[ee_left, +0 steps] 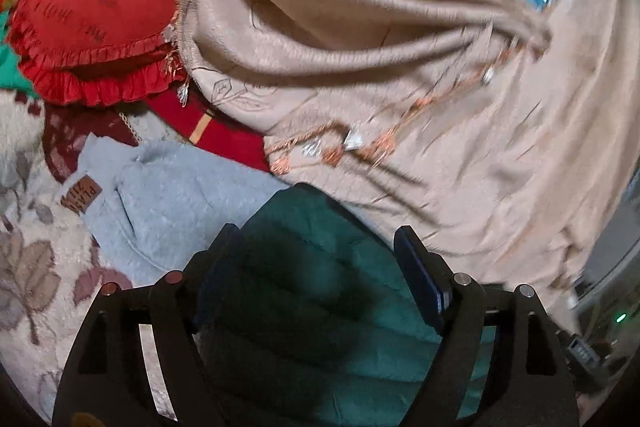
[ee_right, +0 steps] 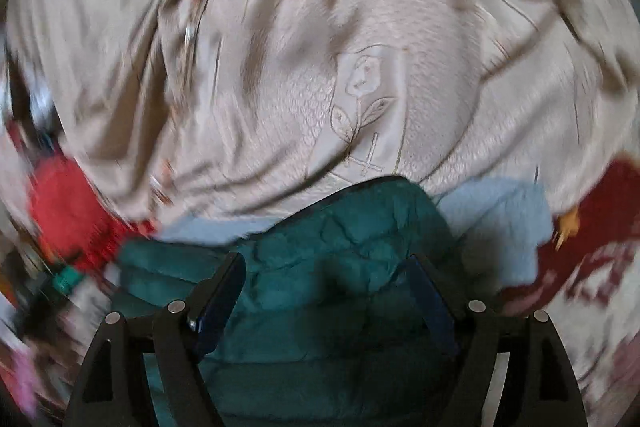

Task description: Fold large clothes

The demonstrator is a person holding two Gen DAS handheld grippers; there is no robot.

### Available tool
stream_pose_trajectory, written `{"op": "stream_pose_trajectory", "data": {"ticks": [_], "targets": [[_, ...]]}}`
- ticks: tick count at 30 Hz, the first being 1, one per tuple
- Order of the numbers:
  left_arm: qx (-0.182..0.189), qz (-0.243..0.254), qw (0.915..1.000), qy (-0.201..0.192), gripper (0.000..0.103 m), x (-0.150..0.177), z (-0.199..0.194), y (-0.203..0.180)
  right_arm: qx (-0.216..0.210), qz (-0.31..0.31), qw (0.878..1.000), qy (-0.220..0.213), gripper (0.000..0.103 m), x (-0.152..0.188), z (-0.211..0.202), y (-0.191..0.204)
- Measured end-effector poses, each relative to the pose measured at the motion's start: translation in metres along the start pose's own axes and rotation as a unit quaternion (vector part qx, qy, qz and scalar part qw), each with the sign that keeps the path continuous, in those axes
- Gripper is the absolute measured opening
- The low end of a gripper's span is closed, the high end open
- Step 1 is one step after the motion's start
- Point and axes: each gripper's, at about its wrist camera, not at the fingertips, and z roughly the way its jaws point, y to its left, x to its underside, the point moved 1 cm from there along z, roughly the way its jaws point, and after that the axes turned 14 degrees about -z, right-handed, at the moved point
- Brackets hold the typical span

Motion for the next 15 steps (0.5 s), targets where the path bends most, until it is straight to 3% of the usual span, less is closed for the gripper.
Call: {"op": "stream_pose_trajectory", "data": {"ticks": [2, 6, 9, 12, 15], "targets": [[-0.037, 0.033, 0.9988, -0.002, 0.079, 0.004, 0.013, -0.012, 0.012, -0.040, 0.999, 0.022, 0.080, -0.005, 0.017, 0.012], [-0.096, 0.066, 0.9930, 0.013, 0.079, 0.014, 0.040, -0.010, 0.041, -0.085, 0.990, 0.106, 0.080, 0.003, 0.063, 0.017], [-0.119, 0.059, 0.9897, 0.053, 0.079, 0.022, 0.064, 0.001, 0.041, -0.100, 0.984, 0.141, 0.086, 0.020, 0.084, 0.004], [-0.135, 0.055, 0.9865, 0.074, 0.079, 0.030, 0.087, 0.007, 0.024, -0.072, 0.986, 0.148, 0.094, 0.031, 0.094, -0.017], [-0.159, 0.086, 0.9802, 0.080, 0.080, 0.042, 0.103, 0.001, 0.022, -0.036, 0.986, 0.160, 0.100, 0.038, 0.098, -0.036]]}}
